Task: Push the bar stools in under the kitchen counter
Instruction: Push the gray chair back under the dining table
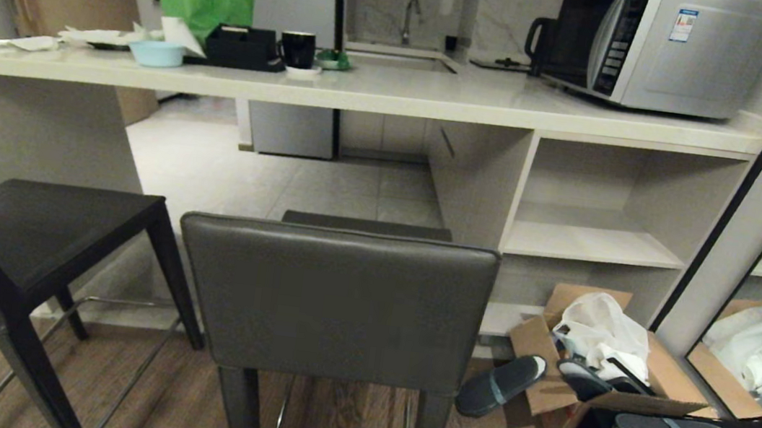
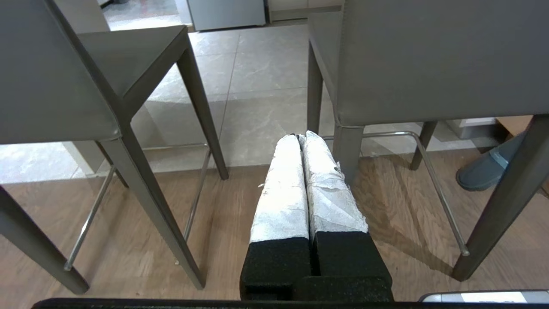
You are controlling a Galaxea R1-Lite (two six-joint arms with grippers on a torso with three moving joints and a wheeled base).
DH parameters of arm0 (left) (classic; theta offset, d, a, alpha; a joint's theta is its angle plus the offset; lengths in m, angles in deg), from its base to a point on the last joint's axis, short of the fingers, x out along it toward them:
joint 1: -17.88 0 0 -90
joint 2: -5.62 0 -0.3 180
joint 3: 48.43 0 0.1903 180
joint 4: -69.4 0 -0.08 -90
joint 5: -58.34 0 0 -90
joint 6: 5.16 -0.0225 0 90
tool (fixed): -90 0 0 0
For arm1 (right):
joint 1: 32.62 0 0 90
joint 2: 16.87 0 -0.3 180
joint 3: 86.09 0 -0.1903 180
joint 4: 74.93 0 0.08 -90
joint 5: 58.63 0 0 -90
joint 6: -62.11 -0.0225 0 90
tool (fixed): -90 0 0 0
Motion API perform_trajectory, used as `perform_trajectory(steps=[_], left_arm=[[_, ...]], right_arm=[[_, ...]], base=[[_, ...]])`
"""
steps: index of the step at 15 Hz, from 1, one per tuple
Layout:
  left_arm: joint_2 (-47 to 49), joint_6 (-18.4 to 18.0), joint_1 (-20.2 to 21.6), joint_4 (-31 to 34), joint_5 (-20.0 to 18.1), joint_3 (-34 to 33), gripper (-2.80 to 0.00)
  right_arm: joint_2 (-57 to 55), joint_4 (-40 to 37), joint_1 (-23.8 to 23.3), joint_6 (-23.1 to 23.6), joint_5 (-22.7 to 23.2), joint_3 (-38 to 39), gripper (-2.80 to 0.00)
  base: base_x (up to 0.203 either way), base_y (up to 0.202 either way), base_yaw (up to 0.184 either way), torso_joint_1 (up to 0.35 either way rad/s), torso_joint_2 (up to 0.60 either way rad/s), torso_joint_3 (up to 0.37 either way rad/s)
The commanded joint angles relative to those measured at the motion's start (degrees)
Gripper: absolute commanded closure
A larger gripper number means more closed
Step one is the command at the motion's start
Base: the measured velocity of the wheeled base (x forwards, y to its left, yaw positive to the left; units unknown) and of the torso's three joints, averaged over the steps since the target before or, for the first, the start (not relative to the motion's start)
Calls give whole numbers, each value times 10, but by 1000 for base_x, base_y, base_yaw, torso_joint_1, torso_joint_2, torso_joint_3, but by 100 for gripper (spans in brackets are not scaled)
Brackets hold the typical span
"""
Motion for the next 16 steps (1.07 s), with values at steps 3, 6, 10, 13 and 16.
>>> perform_trajectory(steps=[3, 6, 10, 13, 16], left_arm=[[1, 1, 0, 0, 0, -2, 0], [1, -1, 0, 0, -1, -2, 0], [1, 0, 0, -1, -2, -2, 0], [1, 0, 0, -1, -2, -2, 0], [1, 0, 0, -1, -2, -2, 0]], right_arm=[[-2, 0, 0, 1, 1, 0, 0], [-2, 0, 0, 1, 1, 0, 0], [-1, 0, 0, 5, 1, 0, 0], [-2, 0, 0, 5, 2, -1, 0], [-2, 0, 0, 5, 2, 0, 0]], base=[[-71, 0, 0, 6, 3, 2], [-84, 0, -5, -3, 6, 0], [0, 0, 0, 0, 0, 0], [3, 113, 9, 2, 1, 0], [0, 200, 0, -1, 1, 6]])
